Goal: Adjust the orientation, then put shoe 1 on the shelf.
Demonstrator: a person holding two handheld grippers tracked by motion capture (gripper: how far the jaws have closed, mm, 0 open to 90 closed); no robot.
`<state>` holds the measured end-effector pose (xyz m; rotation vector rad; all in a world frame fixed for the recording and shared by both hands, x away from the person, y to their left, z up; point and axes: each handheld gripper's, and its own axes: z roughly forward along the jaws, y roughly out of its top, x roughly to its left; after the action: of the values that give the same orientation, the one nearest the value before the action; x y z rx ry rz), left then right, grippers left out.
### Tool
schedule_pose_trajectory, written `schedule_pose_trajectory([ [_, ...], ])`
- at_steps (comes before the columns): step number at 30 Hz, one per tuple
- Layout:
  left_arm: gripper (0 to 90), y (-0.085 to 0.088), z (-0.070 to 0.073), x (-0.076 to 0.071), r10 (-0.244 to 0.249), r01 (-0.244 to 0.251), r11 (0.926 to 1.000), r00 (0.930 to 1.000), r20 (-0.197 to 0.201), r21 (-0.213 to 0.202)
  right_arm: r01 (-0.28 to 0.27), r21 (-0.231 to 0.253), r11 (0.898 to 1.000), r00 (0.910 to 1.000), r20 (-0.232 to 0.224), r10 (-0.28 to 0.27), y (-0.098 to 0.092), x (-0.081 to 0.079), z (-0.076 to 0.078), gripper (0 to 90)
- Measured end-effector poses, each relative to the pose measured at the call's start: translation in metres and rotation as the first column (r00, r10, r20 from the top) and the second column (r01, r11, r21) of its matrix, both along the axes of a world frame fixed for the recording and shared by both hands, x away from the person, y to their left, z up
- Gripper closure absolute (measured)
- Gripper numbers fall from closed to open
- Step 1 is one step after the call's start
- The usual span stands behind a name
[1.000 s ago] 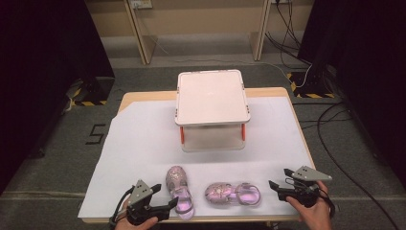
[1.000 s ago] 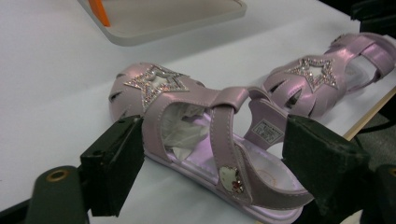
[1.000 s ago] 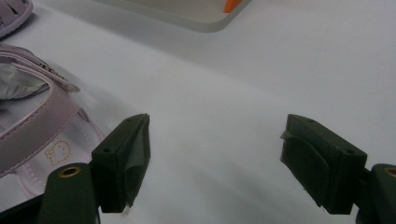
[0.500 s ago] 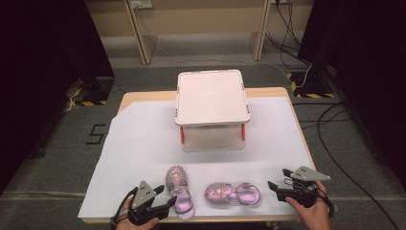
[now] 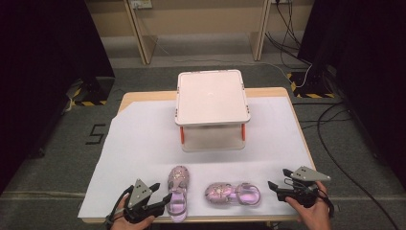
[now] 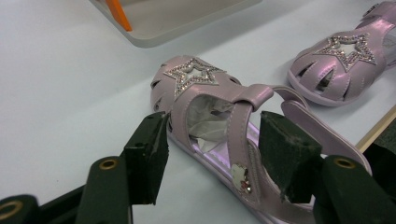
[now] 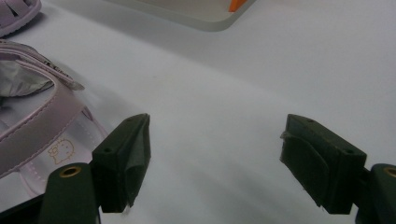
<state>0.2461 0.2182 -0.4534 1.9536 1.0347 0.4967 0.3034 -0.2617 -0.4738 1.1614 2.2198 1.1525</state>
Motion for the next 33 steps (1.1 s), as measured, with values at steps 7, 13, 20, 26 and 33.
schedule_pose_trajectory([
  [7, 35.2, -0.012, 0.002, -0.001, -0.043, 0.043, 0.9991, 0.999, 0.012, 0.007, 0.0, 0.003, 1.0, 1.0, 0.001, 0.0, -0.002, 0.001, -0.001, 24.6],
  [13, 35.0, -0.018, -0.003, 0.007, -0.059, 0.059, 0.998, 0.9983, 0.001, 0.025, 0.013, 0.014, 1.0, 0.9999, -0.001, -0.013, -0.006, 0.001, -0.002, 24.7],
  [20, 44.5, -0.023, -0.01, 0.016, -0.076, 0.075, 0.9962, 0.997, 0.018, 0.043, 0.015, 0.014, 1.0, 0.9999, 0.001, -0.015, -0.006, -0.001, -0.002, 24.7],
  [26, 54.2, -0.023, -0.012, 0.02, -0.087, 0.086, 0.9957, 0.9955, 0.038, 0.035, 0.015, 0.009, 1.0, 0.9999, -0.001, -0.015, -0.006, -0.003, -0.002, 24.8],
  [33, 66.7, -0.028, -0.012, 0.018, -0.115, 0.105, 0.9903, 0.9867, 0.115, 0.091, 0.013, 0.009, 1.0, 0.9999, 0.001, -0.013, -0.006, -0.002, -0.002, 24.7],
])
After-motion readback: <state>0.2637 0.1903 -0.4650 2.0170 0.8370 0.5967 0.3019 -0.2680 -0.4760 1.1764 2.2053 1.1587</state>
